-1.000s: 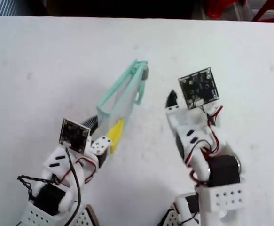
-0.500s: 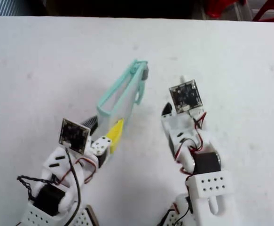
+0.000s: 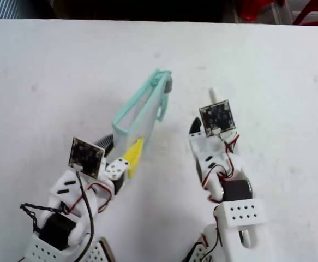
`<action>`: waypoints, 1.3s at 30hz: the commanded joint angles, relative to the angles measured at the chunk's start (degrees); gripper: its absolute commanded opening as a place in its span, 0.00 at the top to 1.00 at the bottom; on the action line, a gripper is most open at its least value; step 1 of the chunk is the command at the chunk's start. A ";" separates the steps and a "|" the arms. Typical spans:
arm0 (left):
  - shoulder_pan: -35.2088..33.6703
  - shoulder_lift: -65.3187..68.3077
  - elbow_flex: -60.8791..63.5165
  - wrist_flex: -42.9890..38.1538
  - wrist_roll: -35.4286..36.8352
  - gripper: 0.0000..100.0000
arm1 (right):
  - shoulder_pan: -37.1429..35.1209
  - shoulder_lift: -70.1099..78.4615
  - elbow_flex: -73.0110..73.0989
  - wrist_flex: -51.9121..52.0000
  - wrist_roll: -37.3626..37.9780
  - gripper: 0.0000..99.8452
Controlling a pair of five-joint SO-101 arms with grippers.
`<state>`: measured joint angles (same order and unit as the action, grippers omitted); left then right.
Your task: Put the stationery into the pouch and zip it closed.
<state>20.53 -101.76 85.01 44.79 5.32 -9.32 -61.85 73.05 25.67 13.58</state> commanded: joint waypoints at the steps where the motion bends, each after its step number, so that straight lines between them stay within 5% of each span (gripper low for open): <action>1: 0.57 0.22 -0.18 0.53 -0.18 0.82 | 3.38 -0.84 -0.35 -2.59 0.62 0.80; 23: 0.57 0.22 -0.18 0.53 -0.18 0.82 | 1.19 -0.84 9.58 -22.46 0.70 0.80; 29: 0.57 0.22 -0.18 0.53 -0.18 0.82 | 8.92 -0.75 10.20 -18.86 11.96 0.80; 33: 0.57 0.22 -0.18 0.53 -0.18 0.82 | 13.76 -0.31 6.68 -15.43 5.45 0.80; 39: 0.57 0.22 -0.09 0.62 -0.18 0.82 | 14.90 -0.22 -6.15 3.30 -1.41 0.80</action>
<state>20.53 -101.76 85.01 44.79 5.32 5.63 -61.85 76.13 18.55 14.55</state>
